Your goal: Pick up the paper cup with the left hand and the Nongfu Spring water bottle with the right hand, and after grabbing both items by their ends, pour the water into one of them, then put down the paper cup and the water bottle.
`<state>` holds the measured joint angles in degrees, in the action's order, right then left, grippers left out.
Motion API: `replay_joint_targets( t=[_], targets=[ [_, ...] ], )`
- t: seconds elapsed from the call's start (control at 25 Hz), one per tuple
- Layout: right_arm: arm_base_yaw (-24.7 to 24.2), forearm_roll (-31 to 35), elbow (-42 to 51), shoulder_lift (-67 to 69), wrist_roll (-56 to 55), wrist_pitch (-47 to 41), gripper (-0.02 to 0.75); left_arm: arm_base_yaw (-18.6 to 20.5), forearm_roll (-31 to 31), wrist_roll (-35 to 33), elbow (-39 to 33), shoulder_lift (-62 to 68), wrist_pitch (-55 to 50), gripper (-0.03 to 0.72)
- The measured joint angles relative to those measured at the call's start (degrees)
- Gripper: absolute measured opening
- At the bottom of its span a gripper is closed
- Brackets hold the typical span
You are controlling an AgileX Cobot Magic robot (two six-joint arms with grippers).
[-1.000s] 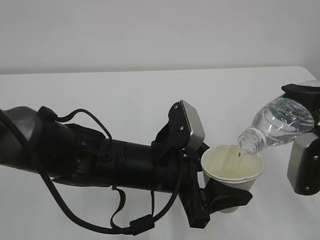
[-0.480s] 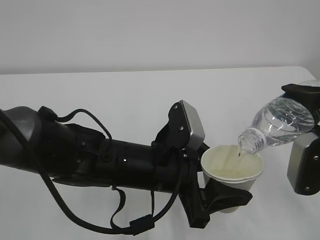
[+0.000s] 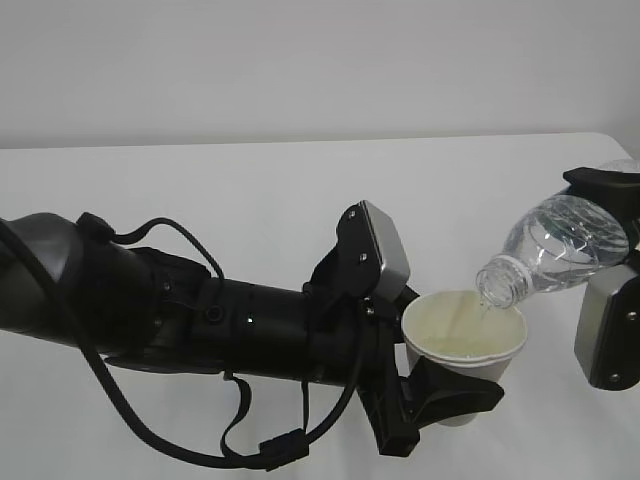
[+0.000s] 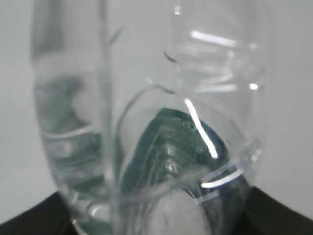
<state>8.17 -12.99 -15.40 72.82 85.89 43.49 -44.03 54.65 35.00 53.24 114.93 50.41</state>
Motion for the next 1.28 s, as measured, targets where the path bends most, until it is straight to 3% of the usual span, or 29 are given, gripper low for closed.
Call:
replay_joint_targets(
  t=[1.28],
  targets=[
    [0.0, 0.3, 0.0, 0.0, 0.2, 1.1, 0.428, 0.0, 0.0, 0.0, 0.0, 0.0, -0.2, 0.473]
  ],
)
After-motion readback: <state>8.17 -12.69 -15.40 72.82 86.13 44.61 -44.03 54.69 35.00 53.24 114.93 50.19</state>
